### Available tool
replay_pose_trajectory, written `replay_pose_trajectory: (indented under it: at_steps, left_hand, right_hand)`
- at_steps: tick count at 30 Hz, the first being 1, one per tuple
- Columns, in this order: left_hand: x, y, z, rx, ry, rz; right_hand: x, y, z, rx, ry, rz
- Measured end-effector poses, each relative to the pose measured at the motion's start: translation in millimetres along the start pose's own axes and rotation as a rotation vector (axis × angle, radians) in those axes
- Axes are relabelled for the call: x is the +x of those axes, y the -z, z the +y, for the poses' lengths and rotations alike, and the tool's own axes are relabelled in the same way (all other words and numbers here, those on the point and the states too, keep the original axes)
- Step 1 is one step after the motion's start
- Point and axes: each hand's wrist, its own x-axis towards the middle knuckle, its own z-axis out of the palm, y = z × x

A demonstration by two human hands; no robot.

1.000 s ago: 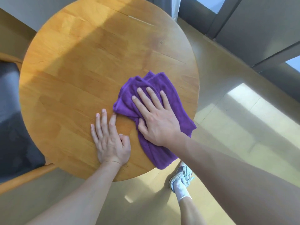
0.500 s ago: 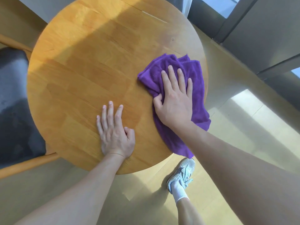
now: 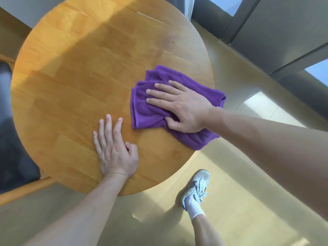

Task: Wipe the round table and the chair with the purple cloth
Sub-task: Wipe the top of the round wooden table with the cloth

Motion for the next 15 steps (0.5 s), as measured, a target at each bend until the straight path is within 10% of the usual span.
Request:
replay_pose_trajectory:
  at_steps: [8,15]
  left_hand:
    - [-1,2,0,0.011,0.001,-0.006]
    - [-1,-1,-3,0.025,-0.017,0.019]
  right_hand:
    - [26,-23,-98,0.137,-0.876,0.294]
    - [-3,-32,-93,0.070,-0.240,0.063]
